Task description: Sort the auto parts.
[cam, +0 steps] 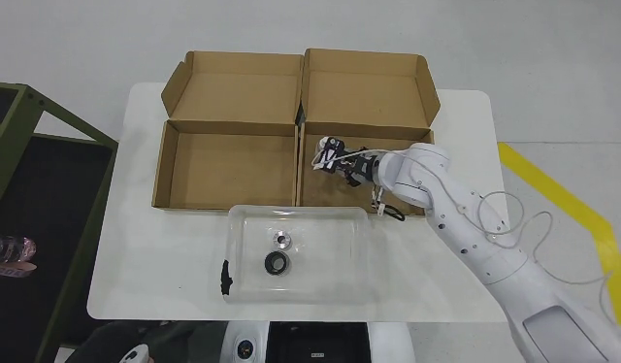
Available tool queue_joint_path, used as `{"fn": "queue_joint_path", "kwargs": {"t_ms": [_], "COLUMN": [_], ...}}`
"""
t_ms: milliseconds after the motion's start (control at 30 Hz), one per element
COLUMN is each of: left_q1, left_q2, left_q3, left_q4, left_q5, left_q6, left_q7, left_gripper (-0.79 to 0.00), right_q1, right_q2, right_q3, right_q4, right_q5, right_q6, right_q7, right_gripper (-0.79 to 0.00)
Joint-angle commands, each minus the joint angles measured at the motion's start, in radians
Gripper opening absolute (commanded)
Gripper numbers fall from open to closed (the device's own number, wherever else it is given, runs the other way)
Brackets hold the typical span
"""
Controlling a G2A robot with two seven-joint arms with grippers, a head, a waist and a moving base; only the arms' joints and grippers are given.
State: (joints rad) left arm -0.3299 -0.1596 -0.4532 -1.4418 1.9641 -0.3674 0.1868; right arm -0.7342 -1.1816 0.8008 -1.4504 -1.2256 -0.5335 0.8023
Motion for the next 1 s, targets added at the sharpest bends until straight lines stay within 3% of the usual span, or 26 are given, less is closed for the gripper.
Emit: {"fn": "queue_joint_path", "kwargs": {"t_ms": [0, 267, 600, 967], "left_q1": [0.000, 0.000, 0.000, 0.000], "left_q2": [0.000, 0.000, 0.000, 0.000], "left_q3": [0.000, 0.000, 0.000, 0.000], "left_q4": [0.000, 0.000, 0.000, 0.000], "left_q5": [0.000, 0.000, 0.000, 0.000], "left_q6": [0.000, 0.000, 0.000, 0.000], "left_q7": [0.000, 0.000, 0.000, 0.000], "left_gripper": [0.000, 0.000, 0.000, 0.000], "right_q1": [-0.002, -0.049, -0.192, -0.386], "right_q2": [0.000, 0.019, 0.061, 0.084], "right_q3": [0.004, 0.079, 0.229, 0.254], "right_q4": [-0.001, -0.084, -0.285, -0.565], "right_q5": [0.004, 0.020, 0.062, 0.054], "right_q6": [0.000, -0.019, -0.075, -0.120], "right_q7": [-0.004, -0.022, -0.082, -0.171], "right_gripper": [-0.517, -0.456, -0.446, -0.440]}}
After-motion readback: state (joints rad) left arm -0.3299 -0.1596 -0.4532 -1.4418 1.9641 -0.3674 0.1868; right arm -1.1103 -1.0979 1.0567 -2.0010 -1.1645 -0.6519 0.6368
